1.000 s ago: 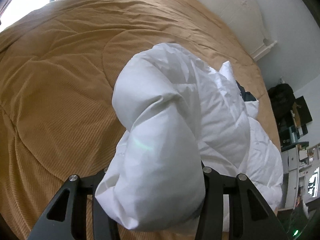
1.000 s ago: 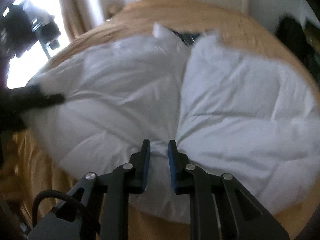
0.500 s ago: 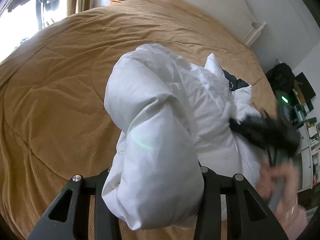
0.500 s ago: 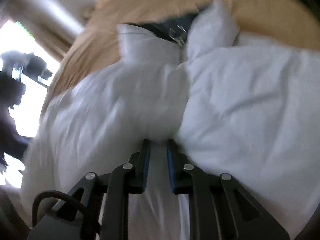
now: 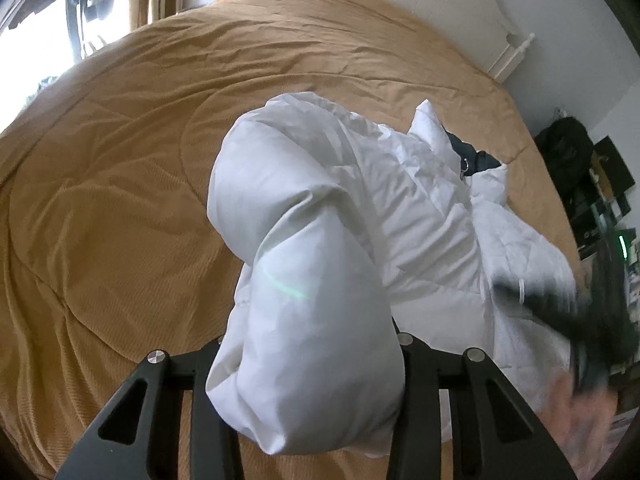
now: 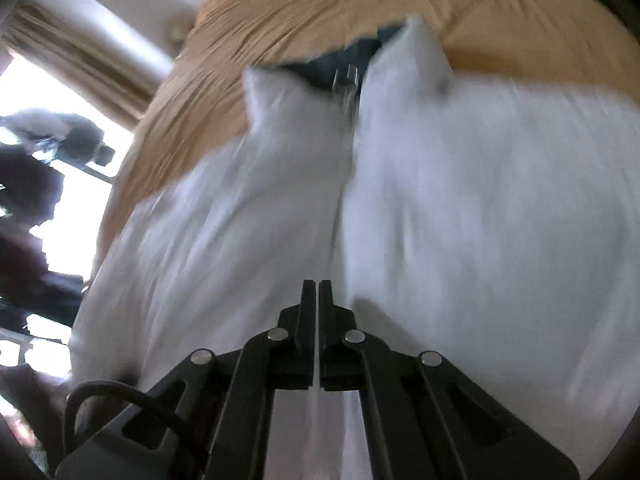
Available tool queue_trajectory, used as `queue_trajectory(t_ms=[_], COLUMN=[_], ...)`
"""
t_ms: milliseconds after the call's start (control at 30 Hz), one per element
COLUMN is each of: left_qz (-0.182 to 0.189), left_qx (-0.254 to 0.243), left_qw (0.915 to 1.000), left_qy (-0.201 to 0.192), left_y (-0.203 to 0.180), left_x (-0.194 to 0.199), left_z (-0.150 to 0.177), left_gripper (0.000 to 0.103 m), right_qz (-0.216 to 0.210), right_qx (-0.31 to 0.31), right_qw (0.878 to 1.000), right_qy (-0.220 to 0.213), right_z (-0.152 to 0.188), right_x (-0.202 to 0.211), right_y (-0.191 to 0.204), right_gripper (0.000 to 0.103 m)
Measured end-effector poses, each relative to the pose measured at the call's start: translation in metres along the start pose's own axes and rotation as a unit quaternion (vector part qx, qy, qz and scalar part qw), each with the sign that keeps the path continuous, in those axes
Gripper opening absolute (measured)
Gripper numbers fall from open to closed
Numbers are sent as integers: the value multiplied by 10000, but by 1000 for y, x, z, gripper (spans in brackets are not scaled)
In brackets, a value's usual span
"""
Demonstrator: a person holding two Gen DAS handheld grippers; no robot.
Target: Fold large clothes
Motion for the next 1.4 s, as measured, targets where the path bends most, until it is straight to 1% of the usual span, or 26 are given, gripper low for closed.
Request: queue_trajectory(t_ms=[67,133,167,233,333,367,433,533,633,700,733,800,833,867,933,967,1033,1067,1100,1133,1200,1233,1267,1300,1333,1400], left_qz=[-14,-26,-75,-300,-263,-255,-289,-450,-832,-799,-775,-785,-802,-823,-891,-926,-941,-906,-888,-857,-781,-731,-693,-621,-545,-555], left_qx=[-50,-158,-310,-643,-746,-761,-867,-1328,-2058,-2446,-2526,-2817,-2984,-3123,-3464,-3752,-4095,-4362,-4508,-4751,-5010,-5163,-5272,-5387,-5454,-5622], left_qw=[10000,9998,9995,9974,9965,9964,9954,9901,9741,9642,9622,9534,9480,9431,9304,9185,9029,8909,8840,8718,8581,8492,8426,8365,8344,8244], left_qy=[12,75,51,-150,-265,-272,-274,-80,-431,-638,-655,-737,-769,-792,-798,-840,-907,-887,-867,-839,-810,-833,-852,-791,-588,-365], left_y=[-4,-13,-21,-36,-49,-52,-60,-84,-112,-135,-143,-164,-175,-183,-206,-223,-244,-260,-268,-282,-299,-311,-317,-324,-328,-328], left_x=[2,2,4,14,31,33,36,29,34,48,51,57,57,57,53,50,45,40,36,28,14,3,-7,-21,-38,-64], left_z=[2,6,9,10,5,3,3,22,36,38,39,43,46,50,62,73,87,100,108,123,146,162,173,190,204,228], left_gripper=[36,35,35,35,35,35,35,35,34,34,34,34,34,34,34,34,34,34,34,34,34,35,35,38,41,51], right_qz=[-135,-119,-46,0,-138,-231,-161,-114,-370,-876,-928,-704,-667,-719,-981,-1182,-1700,-1845,-1722,-1426,-922,-812,-882,-1065,-1509,-2042], right_qx=[4,4,104,178,-39,16,150,126,-150,-539,-531,-431,-476,-767,-1124,-1276,-1545,-1523,-1453,-1393,-1663,-1895,-2207,-2395,-2791,-3163], right_qw=[9995,9995,9998,9995,9995,9994,9993,9987,9973,9925,9932,9966,9966,9944,9886,9845,9729,9709,9742,9789,9788,9749,9675,9620,9458,9220], right_qy=[293,276,176,242,282,240,306,481,609,658,460,16,-108,-115,192,240,249,49,-150,-445,-760,-840,-866,-764,-688,-902], right_z=[34,54,56,53,53,59,73,90,85,81,77,68,67,63,67,68,70,73,72,72,79,85,93,102,115,133], right_x=[-4,-18,-27,-31,-6,9,17,-8,-24,-5,13,45,54,51,22,16,27,49,69,98,132,140,138,132,120,127], right_y=[2,-6,-11,-12,-8,-3,-1,-17,-30,-40,-48,-68,-77,-97,-122,-129,-138,-139,-150,-168,-209,-230,-260,-274,-292,-312], right_gripper=[0,0,0,0,0,0,0,0,0,0,0,2,2,1,0,0,0,0,1,4,11,10,10,4,2,2])
Point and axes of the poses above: each gripper's, at about its wrist camera, not at the fingertips, and x roughly against the way its jaws point, y to its left, z to its underside, the point moved 6 cm from there along -x, roughly the way its jaws point, and after that the axes turned 9 degrees about x, right-handed, at the moved point
